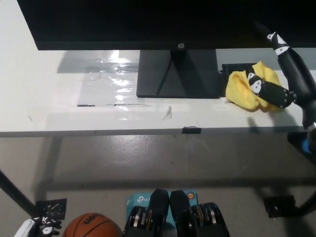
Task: The robot uses its right hand to pick up the cloth kept in the middle of the desk and use it to wipe the monitor in the middle of the desk by swiping its screen twice
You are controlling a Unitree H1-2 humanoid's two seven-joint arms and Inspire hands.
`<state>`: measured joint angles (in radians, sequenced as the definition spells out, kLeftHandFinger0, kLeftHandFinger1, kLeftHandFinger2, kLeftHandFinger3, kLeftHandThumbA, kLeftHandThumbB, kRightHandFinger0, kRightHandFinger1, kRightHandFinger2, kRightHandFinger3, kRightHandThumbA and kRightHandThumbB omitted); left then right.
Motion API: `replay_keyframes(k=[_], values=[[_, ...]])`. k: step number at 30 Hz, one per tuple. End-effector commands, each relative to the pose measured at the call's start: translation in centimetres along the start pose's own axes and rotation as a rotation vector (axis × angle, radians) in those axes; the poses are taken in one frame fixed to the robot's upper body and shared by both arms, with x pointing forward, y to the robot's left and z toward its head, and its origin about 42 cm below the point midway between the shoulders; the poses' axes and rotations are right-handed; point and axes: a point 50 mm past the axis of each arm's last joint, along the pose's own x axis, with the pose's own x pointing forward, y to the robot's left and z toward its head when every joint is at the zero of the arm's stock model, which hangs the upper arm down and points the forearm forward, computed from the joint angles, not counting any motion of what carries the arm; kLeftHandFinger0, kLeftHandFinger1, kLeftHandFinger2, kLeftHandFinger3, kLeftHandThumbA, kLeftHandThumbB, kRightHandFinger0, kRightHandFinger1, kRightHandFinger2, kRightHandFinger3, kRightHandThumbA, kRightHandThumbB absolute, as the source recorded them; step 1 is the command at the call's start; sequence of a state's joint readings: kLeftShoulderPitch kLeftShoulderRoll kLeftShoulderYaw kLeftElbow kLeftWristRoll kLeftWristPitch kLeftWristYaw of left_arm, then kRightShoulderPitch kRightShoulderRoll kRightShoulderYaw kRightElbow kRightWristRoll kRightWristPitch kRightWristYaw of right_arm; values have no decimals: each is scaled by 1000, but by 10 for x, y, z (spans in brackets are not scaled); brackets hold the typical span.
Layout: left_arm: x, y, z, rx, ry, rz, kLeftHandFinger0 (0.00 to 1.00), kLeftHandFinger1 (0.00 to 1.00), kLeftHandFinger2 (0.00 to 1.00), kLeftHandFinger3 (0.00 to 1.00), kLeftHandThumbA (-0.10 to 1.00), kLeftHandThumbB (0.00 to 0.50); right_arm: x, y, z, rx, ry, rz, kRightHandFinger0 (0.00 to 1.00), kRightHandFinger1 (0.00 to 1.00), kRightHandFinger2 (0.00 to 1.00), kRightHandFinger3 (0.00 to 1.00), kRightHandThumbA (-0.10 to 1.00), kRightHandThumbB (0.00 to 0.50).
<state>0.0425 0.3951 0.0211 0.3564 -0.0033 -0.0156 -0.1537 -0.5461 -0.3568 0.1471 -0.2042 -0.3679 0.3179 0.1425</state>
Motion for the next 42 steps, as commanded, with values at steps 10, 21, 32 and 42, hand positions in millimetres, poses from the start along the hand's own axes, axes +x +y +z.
replay_keyframes(k=[10, 21, 32, 42], values=[[-1, 10, 12, 23, -44, 14, 493, 569, 669, 786, 383, 289, 37, 4, -28, -85, 133, 45, 1000, 1000, 1000, 1000, 367, 242], [-1, 10, 10, 36, -51, 0, 492, 579, 678, 803, 420, 305, 78, 14, -69, -130, 291, 91, 1000, 1000, 1000, 1000, 366, 269], [2, 13, 18, 35, -64, -16, 524, 610, 712, 765, 471, 301, 82, 41, -91, -199, 409, 226, 1000, 1000, 1000, 1000, 542, 401], [4, 17, 21, 44, -68, -14, 534, 602, 719, 785, 522, 295, 51, 63, -88, -374, 423, 361, 793, 983, 1000, 1000, 280, 206]])
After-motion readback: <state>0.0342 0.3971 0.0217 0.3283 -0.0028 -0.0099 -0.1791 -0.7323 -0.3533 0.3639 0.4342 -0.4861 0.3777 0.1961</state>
